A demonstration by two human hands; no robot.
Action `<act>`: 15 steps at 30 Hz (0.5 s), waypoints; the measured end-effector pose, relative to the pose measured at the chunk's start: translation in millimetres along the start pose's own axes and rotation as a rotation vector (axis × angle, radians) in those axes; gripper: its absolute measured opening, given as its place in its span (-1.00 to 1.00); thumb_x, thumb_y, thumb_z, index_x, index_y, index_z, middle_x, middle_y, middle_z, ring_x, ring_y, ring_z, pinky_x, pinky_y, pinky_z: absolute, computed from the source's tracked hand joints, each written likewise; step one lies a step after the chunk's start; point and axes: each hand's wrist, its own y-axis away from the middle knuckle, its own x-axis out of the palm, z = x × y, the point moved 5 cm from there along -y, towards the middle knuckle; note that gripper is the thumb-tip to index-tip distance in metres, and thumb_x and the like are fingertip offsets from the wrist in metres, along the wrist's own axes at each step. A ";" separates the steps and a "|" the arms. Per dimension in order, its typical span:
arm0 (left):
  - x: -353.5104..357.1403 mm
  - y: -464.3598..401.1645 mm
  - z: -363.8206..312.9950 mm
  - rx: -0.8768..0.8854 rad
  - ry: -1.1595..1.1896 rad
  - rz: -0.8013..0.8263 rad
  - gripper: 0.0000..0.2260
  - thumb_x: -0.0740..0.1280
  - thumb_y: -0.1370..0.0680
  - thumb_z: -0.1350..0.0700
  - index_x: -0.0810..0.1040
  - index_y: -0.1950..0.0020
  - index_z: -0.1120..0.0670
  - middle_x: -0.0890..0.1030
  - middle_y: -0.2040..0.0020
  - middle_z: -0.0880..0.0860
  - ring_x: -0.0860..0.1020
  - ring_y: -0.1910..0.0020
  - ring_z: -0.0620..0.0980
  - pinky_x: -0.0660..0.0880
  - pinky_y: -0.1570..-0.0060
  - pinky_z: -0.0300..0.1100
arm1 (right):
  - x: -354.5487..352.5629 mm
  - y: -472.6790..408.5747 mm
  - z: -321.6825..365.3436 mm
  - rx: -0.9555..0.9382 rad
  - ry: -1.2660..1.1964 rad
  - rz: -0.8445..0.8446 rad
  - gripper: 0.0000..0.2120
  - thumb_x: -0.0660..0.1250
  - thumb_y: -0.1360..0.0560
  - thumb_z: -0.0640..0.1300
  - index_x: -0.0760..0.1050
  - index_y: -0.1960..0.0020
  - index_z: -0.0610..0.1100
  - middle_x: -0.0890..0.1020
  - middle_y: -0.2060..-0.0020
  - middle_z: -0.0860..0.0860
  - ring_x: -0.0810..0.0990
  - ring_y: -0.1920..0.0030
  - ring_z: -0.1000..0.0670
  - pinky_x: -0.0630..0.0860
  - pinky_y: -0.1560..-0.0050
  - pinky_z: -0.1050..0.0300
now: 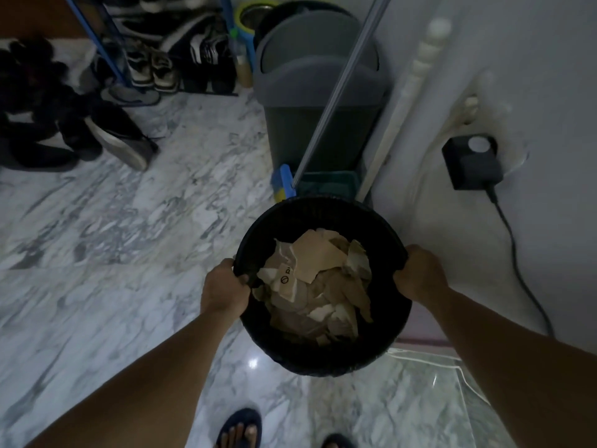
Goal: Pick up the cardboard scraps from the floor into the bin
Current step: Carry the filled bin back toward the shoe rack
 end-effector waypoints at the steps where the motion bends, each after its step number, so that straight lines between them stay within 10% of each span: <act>1: 8.0 -2.7 3.0 -0.007 -0.002 0.000 -0.84 0.28 -0.56 0.21 0.51 -0.12 0.18 0.59 0.08 0.19 0.56 0.07 0.18 0.46 0.18 -0.10 | 5.4 -5.9 -3.4 -0.002 0.004 -0.008 -0.65 0.36 -0.44 -0.26 0.46 -0.20 -0.34 0.56 -0.09 -0.29 0.58 -0.09 -0.26 0.50 0.04 0.06; 15: 31.2 -5.8 -5.8 0.011 0.018 -0.041 -0.79 0.30 -0.57 0.16 0.50 -0.18 0.19 0.61 -0.04 0.21 0.56 -0.06 0.23 0.41 0.11 -0.11 | 13.6 -12.8 -14.2 -0.067 -0.004 -0.174 -0.61 0.40 -0.36 -0.35 0.47 -0.18 -0.34 0.55 -0.12 -0.31 0.54 -0.15 -0.30 0.51 -0.08 -0.03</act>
